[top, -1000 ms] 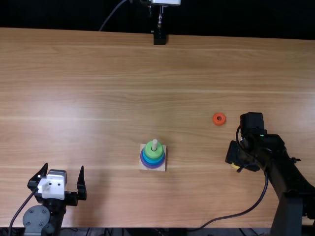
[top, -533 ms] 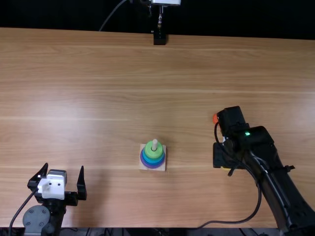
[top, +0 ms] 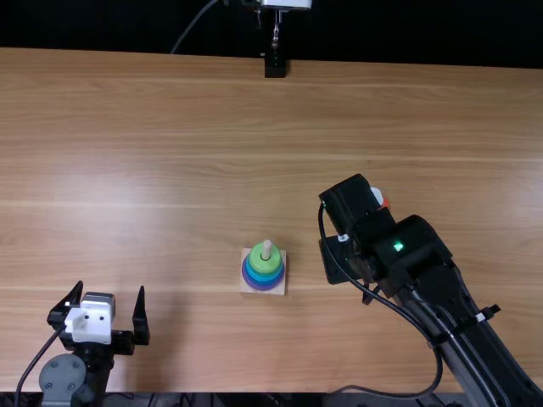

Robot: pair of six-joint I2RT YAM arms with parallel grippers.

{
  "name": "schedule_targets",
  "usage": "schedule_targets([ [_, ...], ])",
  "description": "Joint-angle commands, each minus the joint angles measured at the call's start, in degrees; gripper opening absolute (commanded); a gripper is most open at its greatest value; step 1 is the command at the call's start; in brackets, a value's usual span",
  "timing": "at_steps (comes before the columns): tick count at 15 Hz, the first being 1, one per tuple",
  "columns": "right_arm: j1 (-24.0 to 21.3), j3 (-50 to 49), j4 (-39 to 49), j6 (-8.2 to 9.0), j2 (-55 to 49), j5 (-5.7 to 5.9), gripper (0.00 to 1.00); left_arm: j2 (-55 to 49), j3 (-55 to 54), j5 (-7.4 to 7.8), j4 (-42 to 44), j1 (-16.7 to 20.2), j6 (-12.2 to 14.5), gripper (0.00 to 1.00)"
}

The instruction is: Build the Hanoi tower: stack the rings onto the peg from bottom to top in this color order: purple, dark blue, light blue, dark green, light green, yellow, orange.

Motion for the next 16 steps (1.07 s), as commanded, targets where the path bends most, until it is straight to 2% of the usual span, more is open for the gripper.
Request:
schedule_targets([
  [1,1.8,3.02,0.05,0.43,-0.32,0.44,0.08,-0.67,-6.04,0.39,-4.63,-0.33,0.4,1.0],
  [8,10.15,12.51,0.26,0.85,9.61,0.23,0.08,-0.67,-6.04,0.39,-4.63,-0.33,0.4,1.0],
  [16,13.22,20.42,-0.48,0.85,14.09,0.34,0.08,-0.67,-6.04,0.39,-4.63,-0.33,0.4,1.0],
])
